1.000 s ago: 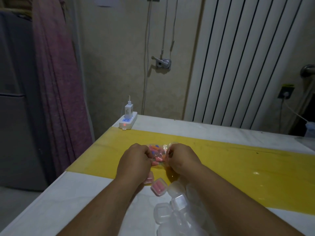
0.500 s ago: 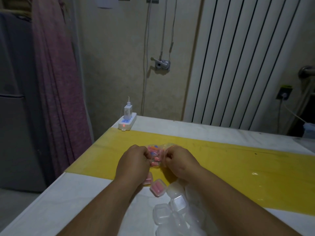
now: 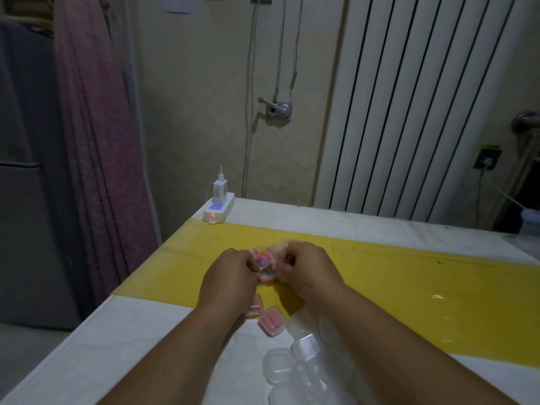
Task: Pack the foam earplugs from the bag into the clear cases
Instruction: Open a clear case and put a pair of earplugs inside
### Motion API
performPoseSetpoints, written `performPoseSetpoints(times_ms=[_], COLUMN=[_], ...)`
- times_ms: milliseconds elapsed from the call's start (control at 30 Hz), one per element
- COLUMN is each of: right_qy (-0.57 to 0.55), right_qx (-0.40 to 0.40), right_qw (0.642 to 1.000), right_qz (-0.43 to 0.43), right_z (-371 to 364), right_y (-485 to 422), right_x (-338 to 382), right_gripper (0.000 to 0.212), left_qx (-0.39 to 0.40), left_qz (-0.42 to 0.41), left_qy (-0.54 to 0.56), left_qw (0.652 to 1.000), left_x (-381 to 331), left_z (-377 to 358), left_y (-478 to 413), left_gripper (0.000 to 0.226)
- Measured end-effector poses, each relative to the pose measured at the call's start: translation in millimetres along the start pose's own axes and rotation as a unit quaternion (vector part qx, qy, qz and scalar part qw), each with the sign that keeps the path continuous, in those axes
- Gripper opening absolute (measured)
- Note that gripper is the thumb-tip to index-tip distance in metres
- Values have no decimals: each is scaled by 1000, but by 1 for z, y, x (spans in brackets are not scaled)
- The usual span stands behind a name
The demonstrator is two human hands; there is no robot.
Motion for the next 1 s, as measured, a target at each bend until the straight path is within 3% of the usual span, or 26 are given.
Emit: performPoseSetpoints(times_ms=[167,233,333,467,567,700,767,1000], right_qy=[-37,-48,-99,-55,39,-6,-44,-181], right_qx=[-46,-62,-80,-99,-109,-95,-97,-116], right_qw=[995,993,989,992,992,991,989,970], right_qz=[-77,-85,-82,-55,-58,-89,-100,-109], right_z=[18,24,32,45,55,50,46,43], right_y=[10,20,37,58,61,60,61,60], right_x=[-22,-29,-33,-31,-33,-46,-50,-49], right_gripper=[5,11,8,7,10,9,8,23], left_qx=[9,-20,-57,15,84,199,196,170], left_qz=[-7,-28,-101,-177,-186,-145,-154,-153], left_qy=[-8,-2,106,251,189,76,7,78], left_qw=[1000,999,988,951,960,966,968,970], left_x=[-3,-7,-21,-43,-45,-38,-37,-46], left_z=[0,6,17,24,8,-12,-11,-6], left_y=[2,3,8,20,27,34,32,27], left_gripper=[7,13,22,22,21,21,26,28])
Point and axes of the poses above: each hand's wrist, its own y-axis away from the middle knuckle, its own z-axis out of the back of the hand, x = y × z, the point moved 4 cm from there along -y, towards the middle knuckle, and after that the axes turned 4 degrees about -x, right-handed, at the moved point
